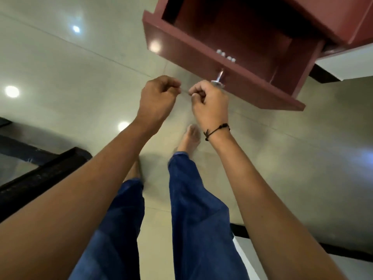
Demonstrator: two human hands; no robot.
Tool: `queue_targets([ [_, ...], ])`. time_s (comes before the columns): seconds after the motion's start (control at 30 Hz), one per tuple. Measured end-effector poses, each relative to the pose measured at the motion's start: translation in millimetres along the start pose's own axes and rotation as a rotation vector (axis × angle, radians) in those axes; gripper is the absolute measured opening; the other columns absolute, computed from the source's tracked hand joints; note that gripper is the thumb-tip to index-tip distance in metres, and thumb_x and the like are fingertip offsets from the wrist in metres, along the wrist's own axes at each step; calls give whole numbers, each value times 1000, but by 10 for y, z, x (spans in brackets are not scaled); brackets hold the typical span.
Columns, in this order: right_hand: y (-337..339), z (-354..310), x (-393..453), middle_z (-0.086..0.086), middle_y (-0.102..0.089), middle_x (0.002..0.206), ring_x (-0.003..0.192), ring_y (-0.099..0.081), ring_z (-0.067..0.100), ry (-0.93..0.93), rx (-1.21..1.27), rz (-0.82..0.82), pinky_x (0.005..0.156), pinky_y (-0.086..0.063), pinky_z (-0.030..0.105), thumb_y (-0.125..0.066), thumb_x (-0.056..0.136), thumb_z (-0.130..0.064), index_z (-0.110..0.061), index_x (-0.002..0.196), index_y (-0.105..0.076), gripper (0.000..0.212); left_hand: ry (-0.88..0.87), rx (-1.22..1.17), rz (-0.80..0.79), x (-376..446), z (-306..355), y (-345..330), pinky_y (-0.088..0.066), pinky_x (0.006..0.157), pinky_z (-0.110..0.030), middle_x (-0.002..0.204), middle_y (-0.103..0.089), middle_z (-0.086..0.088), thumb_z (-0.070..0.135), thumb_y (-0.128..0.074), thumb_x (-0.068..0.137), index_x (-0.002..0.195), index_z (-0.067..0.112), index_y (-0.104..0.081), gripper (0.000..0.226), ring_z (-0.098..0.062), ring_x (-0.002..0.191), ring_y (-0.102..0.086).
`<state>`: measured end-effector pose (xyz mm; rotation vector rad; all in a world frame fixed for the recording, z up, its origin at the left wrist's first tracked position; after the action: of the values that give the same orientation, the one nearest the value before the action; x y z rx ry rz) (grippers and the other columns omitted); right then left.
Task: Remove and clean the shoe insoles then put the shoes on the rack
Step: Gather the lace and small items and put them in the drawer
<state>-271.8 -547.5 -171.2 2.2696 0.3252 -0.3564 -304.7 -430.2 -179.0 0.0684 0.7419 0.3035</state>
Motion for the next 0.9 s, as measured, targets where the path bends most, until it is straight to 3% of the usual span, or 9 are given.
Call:
queue_targets([
  [0.17,-814,389,100,1,-65,84,76,-55,11,-154,-108,-81,62,-35,13,-47,82,1,-11,83,-67,24,4,47,-18,162,-548,245,-49,93,-28,100,-68,-4,4,-50,88,102,12,-67,24,-16,100,-63],
  [0.3,-1307,861,377,4,-62,81,81,-64,27,-327,-54,-119,63,-49,27,-46,79,-1,-20,67,-55,24,5,114,-12,467,-1041,238,-45,85,-17,114,-65,-3,5,-50,91,114,10,-65,28,-13,102,-59],
  [0.37,-1462,1061,550,4,-64,85,84,-65,28,-355,-85,-133,66,-54,32,-47,80,-4,-19,72,-57,20,-11,163,-50,661,-1266,135,-46,89,-22,118,-62,-3,5,-49,89,117,11,-64,32,-15,102,-57],
  [0.47,-1650,1337,916,3,-64,94,90,-63,25,-337,-176,-131,77,-56,37,-47,85,-7,-14,91,-63,18,-60,217,-102,1056,-1540,-118,-47,94,-28,122,-60,-8,4,-48,89,120,10,-61,35,-24,110,-57],
  [0.53,-1720,1506,1215,5,-63,108,101,-60,24,-294,-256,-110,84,-51,29,-45,91,-13,-11,104,-62,21,-121,287,-116,1368,-1653,-318,-42,91,-24,126,-58,-7,5,-47,89,123,10,-60,37,-22,113,-55],
  [0.63,-1771,1747,1659,7,-57,125,116,-52,23,-251,-349,-75,89,-41,24,-44,91,-11,-8,118,-56,29,-235,458,-8,1899,-1790,-549,-39,95,-27,123,-59,-9,11,-48,89,120,11,-61,34,-25,114,-54],
  [0.77,-1821,2041,2166,14,-43,133,116,-50,32,-246,-255,64,94,-46,39,-47,84,-2,-5,126,-42,43,-343,632,161,2456,-1822,-718,-29,101,-39,120,-59,-9,19,-47,91,122,13,-56,33,-28,115,-50],
  [0.9,-1827,2022,2558,10,-39,136,121,-43,22,-91,-304,137,87,-33,20,-45,91,-9,-12,133,-37,44,-457,603,207,2842,-1761,-858,-38,95,-37,126,-53,-13,19,-50,93,130,12,-49,38,-29,116,-45],
])
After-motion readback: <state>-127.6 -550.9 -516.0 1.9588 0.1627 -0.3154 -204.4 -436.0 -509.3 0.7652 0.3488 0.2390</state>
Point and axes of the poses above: each hand's wrist, its own x-axis towards the middle knuckle, its own y-axis out of the back of the hand, z = x × y, the point moved 3 cm from there along x, towards the middle knuckle
